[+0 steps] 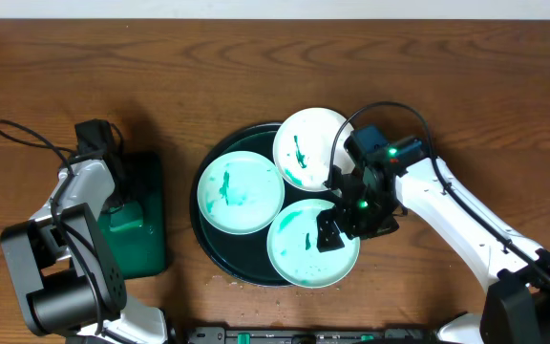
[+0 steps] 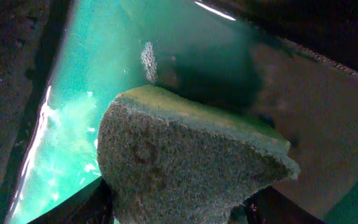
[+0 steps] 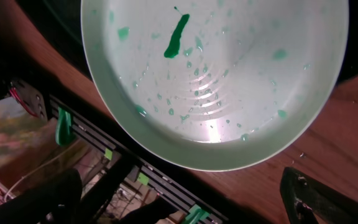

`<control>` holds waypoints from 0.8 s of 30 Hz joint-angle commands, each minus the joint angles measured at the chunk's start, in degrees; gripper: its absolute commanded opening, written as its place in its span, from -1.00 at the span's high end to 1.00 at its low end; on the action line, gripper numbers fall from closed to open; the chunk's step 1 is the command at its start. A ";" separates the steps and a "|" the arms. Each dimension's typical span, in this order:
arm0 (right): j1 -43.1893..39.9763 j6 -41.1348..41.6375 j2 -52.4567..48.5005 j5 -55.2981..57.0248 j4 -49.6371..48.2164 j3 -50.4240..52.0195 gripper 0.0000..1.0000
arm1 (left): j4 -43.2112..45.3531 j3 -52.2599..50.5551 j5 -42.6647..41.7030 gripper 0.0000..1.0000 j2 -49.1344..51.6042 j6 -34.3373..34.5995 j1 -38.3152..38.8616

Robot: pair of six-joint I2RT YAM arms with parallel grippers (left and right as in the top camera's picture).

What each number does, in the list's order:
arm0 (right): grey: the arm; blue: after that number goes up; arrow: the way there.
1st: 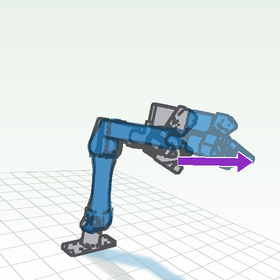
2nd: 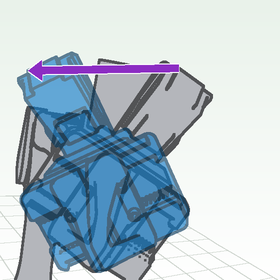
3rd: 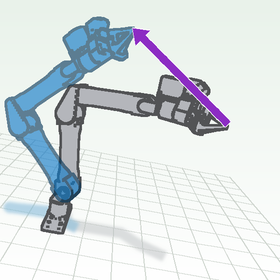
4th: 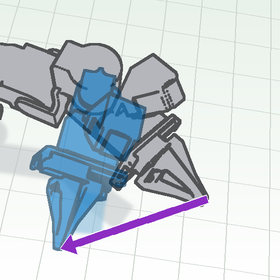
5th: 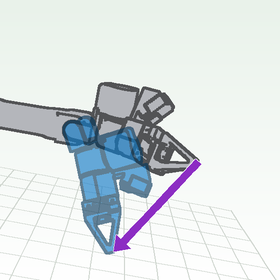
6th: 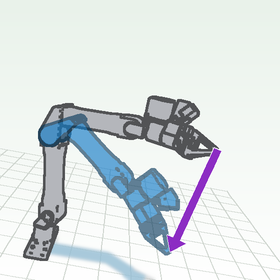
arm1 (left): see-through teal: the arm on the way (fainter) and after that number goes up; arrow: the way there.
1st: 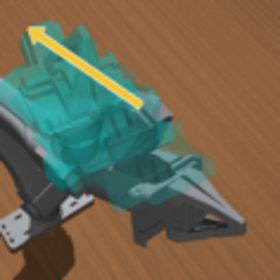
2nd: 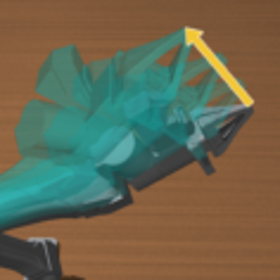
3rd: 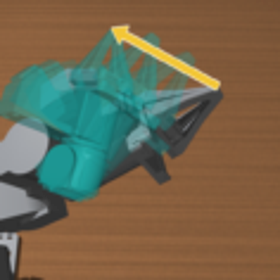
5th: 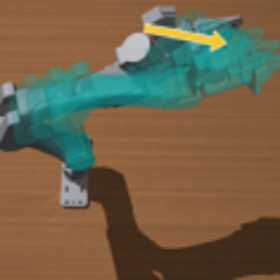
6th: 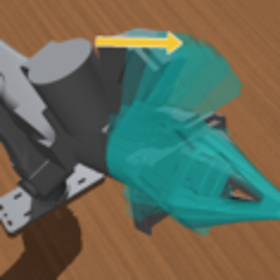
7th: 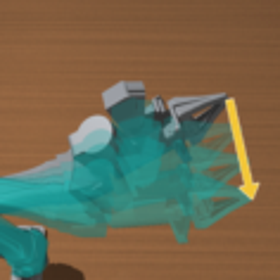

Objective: Clean dirty plates on tray and stack at the side

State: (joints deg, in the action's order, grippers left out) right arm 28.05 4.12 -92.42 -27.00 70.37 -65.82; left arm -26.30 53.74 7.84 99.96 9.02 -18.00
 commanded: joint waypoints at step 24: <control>0.55 1.66 0.15 -0.50 0.33 0.26 -0.99 | -3.15 -0.37 -0.70 -0.44 -11.93 0.87 1.09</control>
State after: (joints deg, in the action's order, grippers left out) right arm 28.05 5.30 -92.42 -27.03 70.65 -65.82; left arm -29.19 53.65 7.42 87.53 9.13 -17.02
